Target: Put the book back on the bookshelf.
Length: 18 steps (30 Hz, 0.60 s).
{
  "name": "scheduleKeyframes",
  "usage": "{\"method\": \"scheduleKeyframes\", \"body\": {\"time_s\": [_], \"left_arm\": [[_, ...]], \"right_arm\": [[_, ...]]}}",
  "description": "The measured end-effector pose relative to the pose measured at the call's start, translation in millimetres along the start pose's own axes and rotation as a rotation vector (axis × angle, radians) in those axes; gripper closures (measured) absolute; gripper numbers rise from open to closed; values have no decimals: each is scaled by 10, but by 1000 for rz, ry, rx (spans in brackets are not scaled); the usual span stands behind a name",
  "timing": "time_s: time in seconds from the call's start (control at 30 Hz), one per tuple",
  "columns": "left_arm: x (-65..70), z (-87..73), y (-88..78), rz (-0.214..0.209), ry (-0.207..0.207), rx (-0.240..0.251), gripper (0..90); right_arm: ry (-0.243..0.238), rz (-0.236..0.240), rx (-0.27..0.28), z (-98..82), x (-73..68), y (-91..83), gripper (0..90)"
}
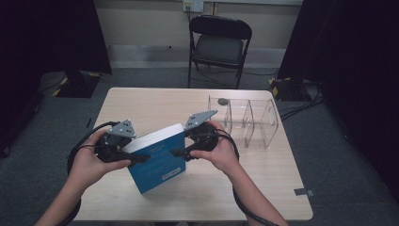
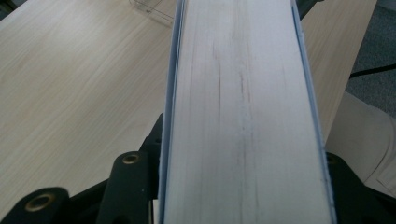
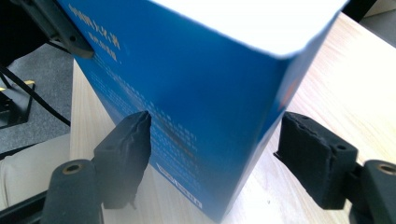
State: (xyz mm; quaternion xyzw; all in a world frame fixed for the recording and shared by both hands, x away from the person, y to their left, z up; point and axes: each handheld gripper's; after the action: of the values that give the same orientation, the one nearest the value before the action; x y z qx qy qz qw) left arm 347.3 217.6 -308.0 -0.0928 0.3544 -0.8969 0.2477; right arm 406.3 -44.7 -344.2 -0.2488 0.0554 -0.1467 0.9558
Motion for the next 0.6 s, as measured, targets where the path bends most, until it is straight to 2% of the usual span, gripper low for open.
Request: {"method": "scheduleKeyframes", "body": {"time_s": [0.33, 0.5, 0.53, 0.57, 0.6], "left_arm": [[-7, -2, -8, -3, 5, -1, 530], [-5, -2, -9, -4, 5, -1, 530], [5, -5, -4, -1, -9, 10, 530], [-4, -3, -9, -3, 4, 0, 530], [-1, -5, -7, -2, -1, 5, 528]], "right_arm": [[2, 37, 22, 87, 25, 2, 253], [-11, 54, 36, 180, 7, 5, 252], [-16, 56, 37, 195, 1, 10, 251], [-20, 57, 35, 207, -4, 17, 248], [-24, 59, 31, 214, -8, 24, 245]]}}
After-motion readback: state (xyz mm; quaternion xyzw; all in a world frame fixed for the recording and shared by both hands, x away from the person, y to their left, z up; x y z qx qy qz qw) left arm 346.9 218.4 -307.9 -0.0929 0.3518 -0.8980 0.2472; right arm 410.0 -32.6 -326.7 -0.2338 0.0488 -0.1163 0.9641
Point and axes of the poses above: each handheld gripper's, and its own axes: y roughly forward along the jaws, z roughly out of its top, x roughly to its right, and after that the axes turned 7 degrees about x, right-handed
